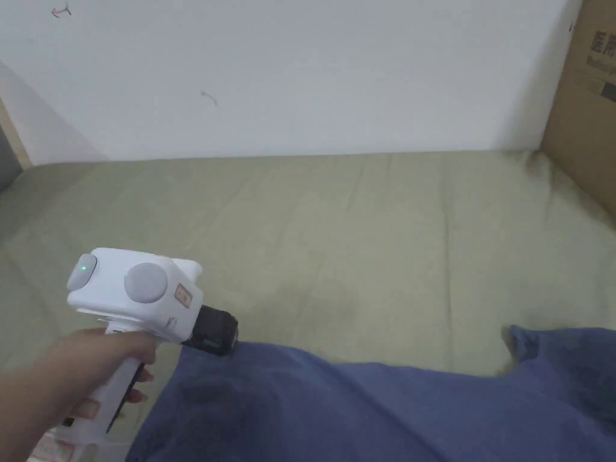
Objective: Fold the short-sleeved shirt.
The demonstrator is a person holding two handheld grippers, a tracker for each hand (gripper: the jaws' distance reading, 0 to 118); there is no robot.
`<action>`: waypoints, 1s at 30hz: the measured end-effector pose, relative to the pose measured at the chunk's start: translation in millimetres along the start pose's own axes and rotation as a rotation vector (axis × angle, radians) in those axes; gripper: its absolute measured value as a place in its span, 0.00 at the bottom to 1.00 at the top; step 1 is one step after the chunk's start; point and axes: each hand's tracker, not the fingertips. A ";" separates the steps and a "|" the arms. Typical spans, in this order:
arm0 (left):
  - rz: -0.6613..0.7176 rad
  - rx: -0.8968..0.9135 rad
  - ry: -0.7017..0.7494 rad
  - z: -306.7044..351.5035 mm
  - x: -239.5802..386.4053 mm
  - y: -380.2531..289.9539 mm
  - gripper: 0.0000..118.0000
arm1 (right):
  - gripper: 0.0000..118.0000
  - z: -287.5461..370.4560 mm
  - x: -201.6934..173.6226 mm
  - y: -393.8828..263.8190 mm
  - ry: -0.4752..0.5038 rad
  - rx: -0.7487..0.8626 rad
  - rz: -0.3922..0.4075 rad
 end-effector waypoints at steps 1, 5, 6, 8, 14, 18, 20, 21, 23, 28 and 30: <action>-0.019 -0.031 0.015 -3.9 4.0 1.1 0.96 | 0.00 -1.0 -2.3 -0.1 -0.005 -0.008 0.015; 0.017 -0.031 -0.059 -3.9 0.9 -1.5 0.77 | 0.00 -9.2 -12.1 2.1 -0.016 -0.033 0.061; 0.032 -0.022 -0.057 -2.7 2.9 -4.7 0.74 | 0.00 -11.4 -15.7 2.2 -0.023 -0.034 0.072; 0.002 0.016 -0.022 6.4 11.3 -11.8 0.54 | 0.00 -14.4 -19.4 2.1 -0.021 -0.032 0.080; -0.148 0.047 -0.024 28.2 33.4 -33.1 0.00 | 0.00 -9.1 -30.0 -3.2 -0.013 -0.023 0.098; -0.106 0.057 -0.007 59.3 30.6 -38.3 0.00 | 0.00 30.8 -32.2 -12.3 -0.028 0.057 0.089; -0.079 0.125 -0.018 96.2 27.1 -36.7 0.00 | 0.00 65.7 -28.8 -16.3 -0.007 0.080 0.070; -0.073 0.163 -0.043 122.0 25.1 -35.0 0.00 | 0.00 87.1 -27.4 -17.9 0.021 0.095 0.054; -0.091 0.219 -0.068 169.2 21.2 -31.0 0.00 | 0.00 131.3 -27.4 -21.1 0.044 0.154 0.020; -0.130 0.353 0.005 297.5 25.7 -24.0 0.00 | 0.00 243.5 -27.8 -19.0 0.066 0.311 -0.024; -0.110 0.433 0.020 345.3 22.4 -19.1 0.00 | 0.00 288.7 -29.6 -16.4 0.065 0.385 -0.022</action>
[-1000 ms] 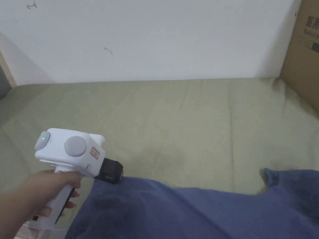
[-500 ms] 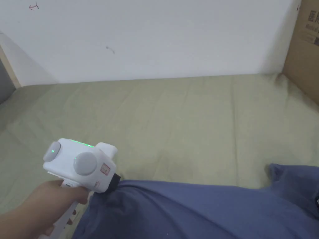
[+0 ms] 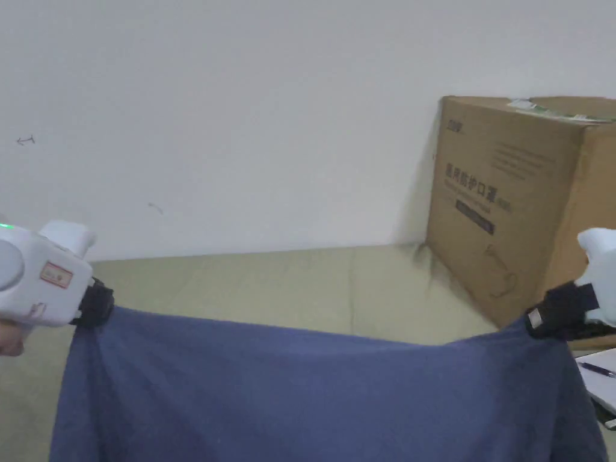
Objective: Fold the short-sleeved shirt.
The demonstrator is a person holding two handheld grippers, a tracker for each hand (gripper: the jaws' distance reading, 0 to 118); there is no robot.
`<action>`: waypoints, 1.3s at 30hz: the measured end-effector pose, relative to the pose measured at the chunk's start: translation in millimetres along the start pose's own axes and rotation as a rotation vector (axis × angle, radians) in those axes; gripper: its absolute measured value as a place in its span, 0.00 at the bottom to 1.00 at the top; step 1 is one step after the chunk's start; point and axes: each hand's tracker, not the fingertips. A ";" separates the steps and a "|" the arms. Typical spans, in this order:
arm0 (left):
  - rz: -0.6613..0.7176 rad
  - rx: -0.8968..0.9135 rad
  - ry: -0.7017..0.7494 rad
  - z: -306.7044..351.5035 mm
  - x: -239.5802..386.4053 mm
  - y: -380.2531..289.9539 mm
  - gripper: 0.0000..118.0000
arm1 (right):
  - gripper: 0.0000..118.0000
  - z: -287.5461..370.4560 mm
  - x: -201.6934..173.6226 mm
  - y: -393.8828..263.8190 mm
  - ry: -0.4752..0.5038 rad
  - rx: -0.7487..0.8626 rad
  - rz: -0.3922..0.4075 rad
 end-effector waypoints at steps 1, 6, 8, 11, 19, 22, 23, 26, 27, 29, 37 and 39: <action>0.010 0.024 0.004 17.7 -2.6 9.5 0.00 | 0.00 16.7 -2.5 9.3 -0.001 0.027 0.018; 0.055 0.161 0.032 93.3 -12.2 51.0 0.00 | 0.00 90.2 -15.3 56.0 0.004 0.180 0.040; 0.029 0.214 0.075 110.2 -10.2 63.0 0.00 | 0.00 108.8 -21.7 73.5 0.001 0.237 0.048; 0.025 0.240 0.114 122.8 -9.0 85.7 0.00 | 0.00 122.4 -32.9 104.8 -0.033 0.304 0.056; 0.084 0.365 0.224 109.4 -16.0 155.4 0.00 | 0.00 103.9 -56.8 201.7 -0.093 0.491 0.016; 0.091 0.424 0.286 88.9 -22.0 187.7 0.00 | 0.00 84.1 -70.9 247.5 -0.128 0.541 0.025; 0.108 0.447 0.293 80.0 -25.7 198.9 0.00 | 0.00 77.5 -75.6 262.4 -0.155 0.568 0.042; 0.119 0.492 0.329 55.4 -35.5 231.7 0.00 | 0.00 59.2 -89.0 299.6 -0.206 0.643 0.098; 0.128 0.517 0.342 49.2 -37.3 240.7 0.00 | 0.00 53.9 -93.8 308.9 -0.224 0.680 0.115; 0.172 0.591 0.356 41.5 -41.5 253.1 0.00 | 0.00 45.4 -102.5 322.8 -0.254 0.747 0.146; 0.231 0.825 0.376 11.3 -43.9 232.9 0.00 | 0.00 13.8 -119.2 299.8 -0.351 0.997 0.224; 0.193 0.823 0.382 -4.2 -41.7 215.7 0.00 | 0.00 -0.7 -118.4 276.6 -0.372 0.987 0.245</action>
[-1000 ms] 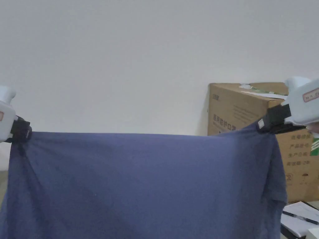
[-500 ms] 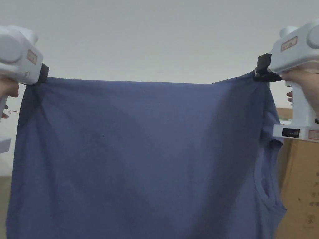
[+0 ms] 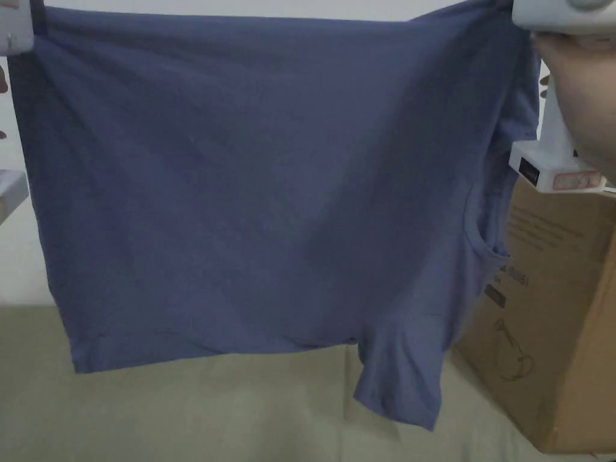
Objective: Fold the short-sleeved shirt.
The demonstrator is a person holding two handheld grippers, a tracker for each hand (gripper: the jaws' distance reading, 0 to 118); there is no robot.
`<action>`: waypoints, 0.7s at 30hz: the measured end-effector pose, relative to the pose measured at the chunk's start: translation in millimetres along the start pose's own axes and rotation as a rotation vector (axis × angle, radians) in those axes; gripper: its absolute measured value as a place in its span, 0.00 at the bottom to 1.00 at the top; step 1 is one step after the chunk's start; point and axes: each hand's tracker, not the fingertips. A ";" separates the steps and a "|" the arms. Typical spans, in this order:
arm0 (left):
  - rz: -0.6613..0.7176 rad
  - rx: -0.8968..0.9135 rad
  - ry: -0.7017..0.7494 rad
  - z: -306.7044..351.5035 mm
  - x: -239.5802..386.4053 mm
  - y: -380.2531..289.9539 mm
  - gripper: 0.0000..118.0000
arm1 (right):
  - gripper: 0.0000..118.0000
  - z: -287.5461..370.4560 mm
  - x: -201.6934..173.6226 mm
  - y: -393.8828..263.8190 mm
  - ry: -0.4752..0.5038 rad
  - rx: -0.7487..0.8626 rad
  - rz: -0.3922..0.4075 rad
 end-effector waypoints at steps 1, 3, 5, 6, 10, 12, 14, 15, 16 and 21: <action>-0.020 -0.012 -0.010 0.8 0.2 -12.8 0.00 | 0.00 3.9 -1.6 -15.1 0.004 -0.003 0.022; -0.077 -0.085 -0.017 5.5 3.9 -46.3 0.00 | 0.00 16.9 -4.5 -55.8 0.021 -0.080 0.019; -0.060 -0.172 -0.093 20.9 4.3 -85.8 0.00 | 0.00 39.4 -6.4 -105.3 0.057 -0.155 0.002; -0.039 -0.200 -0.113 32.8 4.0 -112.6 0.00 | 0.00 54.6 -7.2 -135.2 0.083 -0.210 -0.014; 0.021 -0.484 -0.223 94.5 0.2 -219.3 0.00 | 0.00 126.7 -8.7 -254.3 0.195 -0.509 -0.034; 0.041 -0.611 -0.256 140.1 -4.2 -271.7 0.00 | 0.00 166.9 -4.1 -311.8 0.218 -0.661 -0.018; 0.019 -0.708 -0.266 184.9 -10.7 -313.0 0.00 | 0.00 210.3 3.1 -355.8 0.242 -0.794 -0.029; 0.013 -0.771 -0.270 206.7 -14.1 -330.6 0.00 | 0.00 234.0 5.9 -374.5 0.247 -0.864 -0.033; 0.020 -0.830 -0.274 221.8 -22.2 -348.2 0.00 | 0.00 254.0 10.5 -388.8 0.253 -0.913 -0.040; 0.056 -0.932 -0.310 306.1 -51.5 -380.3 0.00 | 0.00 345.7 36.6 -408.8 0.285 -0.989 -0.036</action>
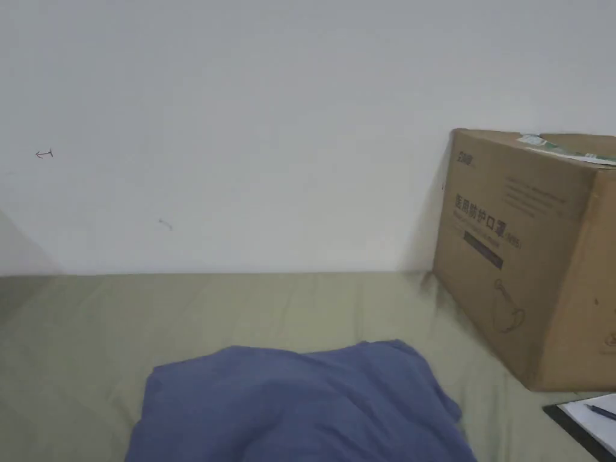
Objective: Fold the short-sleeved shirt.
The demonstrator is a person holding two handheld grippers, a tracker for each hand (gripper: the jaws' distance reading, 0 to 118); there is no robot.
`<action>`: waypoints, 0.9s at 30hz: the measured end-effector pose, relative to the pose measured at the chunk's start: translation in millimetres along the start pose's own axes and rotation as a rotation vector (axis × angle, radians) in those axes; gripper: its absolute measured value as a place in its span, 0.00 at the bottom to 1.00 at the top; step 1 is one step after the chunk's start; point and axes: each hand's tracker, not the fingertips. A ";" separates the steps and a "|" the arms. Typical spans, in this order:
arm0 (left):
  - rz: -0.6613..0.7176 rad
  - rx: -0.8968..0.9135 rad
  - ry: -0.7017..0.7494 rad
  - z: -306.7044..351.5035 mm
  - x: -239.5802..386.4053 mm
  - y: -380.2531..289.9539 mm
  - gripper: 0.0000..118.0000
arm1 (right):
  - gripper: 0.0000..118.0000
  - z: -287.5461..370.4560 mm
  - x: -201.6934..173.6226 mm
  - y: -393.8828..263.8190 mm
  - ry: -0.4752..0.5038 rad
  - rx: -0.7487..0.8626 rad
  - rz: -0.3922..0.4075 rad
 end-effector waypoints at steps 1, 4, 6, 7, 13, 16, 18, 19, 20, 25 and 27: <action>-0.003 -0.005 0.002 7.3 -1.6 -8.6 0.00 | 0.00 9.4 2.6 -8.4 0.012 0.000 -0.002; -0.021 -0.012 0.004 38.3 -5.3 -27.7 0.00 | 0.00 44.4 10.8 -24.8 0.033 0.018 -0.008; -0.053 -0.018 -0.003 56.6 -5.5 -36.5 0.00 | 0.00 65.2 18.9 -32.5 0.077 0.010 -0.049; -0.067 -0.018 -0.002 64.5 -4.8 -41.3 0.00 | 0.00 73.9 21.4 -36.4 0.083 0.013 -0.052; -0.113 -0.079 -0.041 94.1 -4.8 -70.6 0.00 | 0.00 105.9 24.7 -66.2 0.154 -0.076 0.050; -0.145 -0.124 -0.053 98.6 -5.1 -87.2 0.00 | 0.00 110.2 27.7 -80.5 0.189 -0.151 0.029; -0.150 -0.153 -0.046 97.6 -5.9 -95.5 0.00 | 0.00 107.4 30.0 -88.4 0.171 -0.206 0.040; -0.146 -0.164 -0.052 98.0 -6.1 -100.0 0.00 | 0.00 104.1 30.4 -90.6 0.155 -0.241 0.039; -0.145 -0.173 -0.058 96.6 -6.3 -103.3 0.00 | 0.00 99.7 31.1 -92.7 0.152 -0.274 0.028; -0.171 -0.269 -0.013 76.6 -4.4 -111.0 0.00 | 0.00 65.7 25.3 -93.8 0.054 -0.415 -0.030; -0.186 -0.320 -0.002 69.4 -1.9 -110.3 0.00 | 0.00 51.6 21.9 -92.0 0.055 -0.495 -0.040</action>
